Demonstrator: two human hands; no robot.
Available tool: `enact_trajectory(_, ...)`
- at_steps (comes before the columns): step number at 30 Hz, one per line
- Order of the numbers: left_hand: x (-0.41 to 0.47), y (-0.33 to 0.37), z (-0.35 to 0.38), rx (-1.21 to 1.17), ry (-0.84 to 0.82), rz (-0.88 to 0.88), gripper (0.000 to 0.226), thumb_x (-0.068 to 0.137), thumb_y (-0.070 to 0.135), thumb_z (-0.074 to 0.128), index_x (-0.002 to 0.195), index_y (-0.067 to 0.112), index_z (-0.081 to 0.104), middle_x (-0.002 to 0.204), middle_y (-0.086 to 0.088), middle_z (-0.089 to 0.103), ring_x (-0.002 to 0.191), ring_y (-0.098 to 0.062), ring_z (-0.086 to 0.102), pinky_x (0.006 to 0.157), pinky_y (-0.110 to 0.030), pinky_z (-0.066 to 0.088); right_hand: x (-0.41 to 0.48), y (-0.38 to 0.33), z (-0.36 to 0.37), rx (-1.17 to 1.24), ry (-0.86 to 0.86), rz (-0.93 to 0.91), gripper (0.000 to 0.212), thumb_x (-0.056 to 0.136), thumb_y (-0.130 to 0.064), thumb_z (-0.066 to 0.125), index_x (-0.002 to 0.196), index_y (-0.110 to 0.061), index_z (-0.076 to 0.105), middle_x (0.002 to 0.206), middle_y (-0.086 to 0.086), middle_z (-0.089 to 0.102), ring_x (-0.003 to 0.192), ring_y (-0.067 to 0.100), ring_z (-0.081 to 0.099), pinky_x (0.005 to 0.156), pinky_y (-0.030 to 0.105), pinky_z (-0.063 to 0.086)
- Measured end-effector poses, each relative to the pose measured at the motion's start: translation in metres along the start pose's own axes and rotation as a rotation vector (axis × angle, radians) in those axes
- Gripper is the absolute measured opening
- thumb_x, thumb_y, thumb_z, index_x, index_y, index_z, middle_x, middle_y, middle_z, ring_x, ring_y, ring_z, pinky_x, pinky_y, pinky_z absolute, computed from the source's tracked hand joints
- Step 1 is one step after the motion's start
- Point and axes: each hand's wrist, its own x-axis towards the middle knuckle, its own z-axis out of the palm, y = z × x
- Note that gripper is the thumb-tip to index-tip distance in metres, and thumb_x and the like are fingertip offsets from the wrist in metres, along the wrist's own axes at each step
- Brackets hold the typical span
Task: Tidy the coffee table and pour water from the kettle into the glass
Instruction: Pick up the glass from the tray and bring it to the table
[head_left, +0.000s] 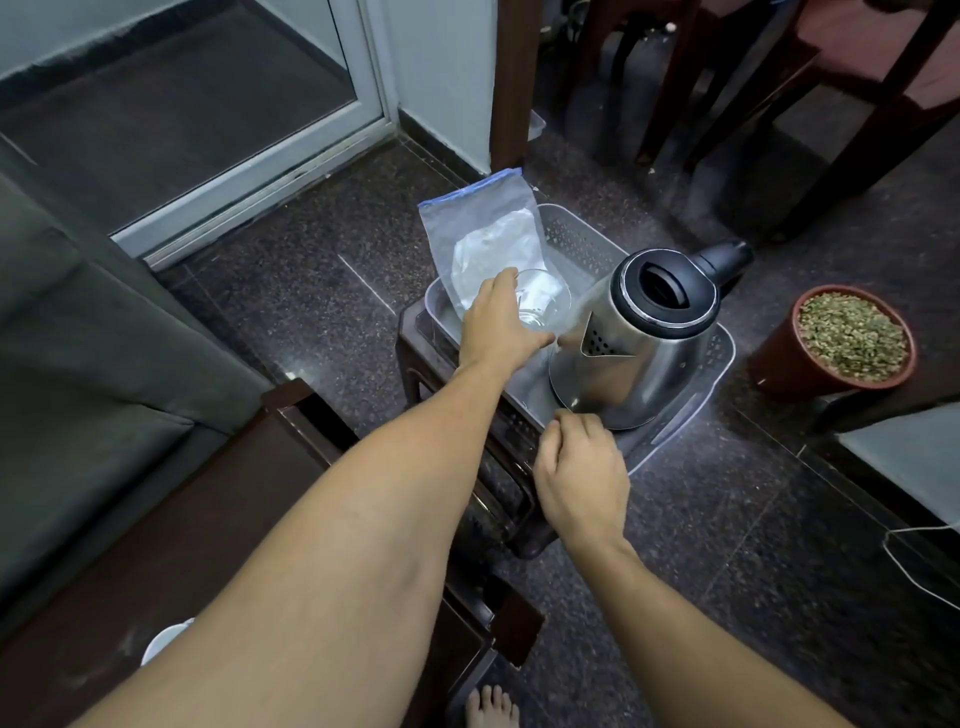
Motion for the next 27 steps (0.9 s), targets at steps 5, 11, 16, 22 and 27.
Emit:
enact_trajectory(5, -0.005, 0.002, -0.026, -0.045, 0.062, -0.011, 0.093, 0.065, 0.039, 0.090, 0.144, 0.018, 0.046, 0.141, 0.001, 0.055, 0.129, -0.023, 0.055, 0.104, -0.033, 0.045, 0.001, -0.021, 0.000, 0.054, -0.044, 0.003, 0.034, 0.107, -0.023, 0.048, 0.131, -0.006, 0.066, 0.124, 0.015, 0.066, 0.116, 0.035, 0.060, 0.098, 0.044, 0.047)
enact_trajectory(11, -0.022, 0.008, -0.080, -0.027, 0.118, 0.020, 0.095, 0.062, 0.043, 0.090, 0.143, 0.019, 0.048, 0.139, 0.004, 0.058, 0.129, -0.022, 0.055, 0.103, -0.034, 0.044, 0.004, -0.066, -0.004, 0.207, -0.047, 0.060, 0.039, 0.107, -0.028, 0.051, 0.136, -0.003, 0.056, 0.133, 0.016, 0.059, 0.124, 0.035, 0.056, 0.099, 0.045, 0.044)
enact_trajectory(16, -0.055, 0.011, -0.140, -0.008, 0.134, 0.059, 0.090, 0.058, 0.048, 0.089, 0.136, 0.019, 0.055, 0.132, 0.002, 0.062, 0.123, -0.021, 0.059, 0.098, -0.033, 0.045, -0.001, -0.104, -0.006, 0.365, -0.079, 0.043, 0.060, 0.104, -0.027, 0.058, 0.156, -0.005, 0.039, 0.152, 0.016, 0.051, 0.138, 0.033, 0.049, 0.112, 0.042, 0.041)
enact_trajectory(22, -0.126, -0.002, -0.208, -0.063, 0.161, 0.063, 0.096, 0.055, 0.048, 0.090, 0.140, 0.021, 0.055, 0.133, 0.004, 0.064, 0.122, -0.016, 0.060, 0.097, -0.028, 0.045, -0.032, -0.155, -0.011, 0.568, -0.057, -0.004, 0.067, 0.093, -0.023, 0.073, 0.152, -0.014, 0.043, 0.144, 0.008, 0.061, 0.133, 0.026, 0.056, 0.111, 0.045, 0.045)
enact_trajectory(27, -0.192, -0.033, -0.259, -0.088, 0.240, 0.033, 0.104, 0.054, 0.051, 0.093, 0.145, 0.023, 0.052, 0.137, 0.005, 0.062, 0.128, -0.016, 0.057, 0.108, -0.034, 0.046, -0.091, -0.196, -0.014, 0.627, -0.028, -0.135, 0.072, 0.080, -0.016, 0.079, 0.146, -0.023, 0.051, 0.123, -0.001, 0.072, 0.110, 0.016, 0.068, 0.099, 0.038, 0.053)
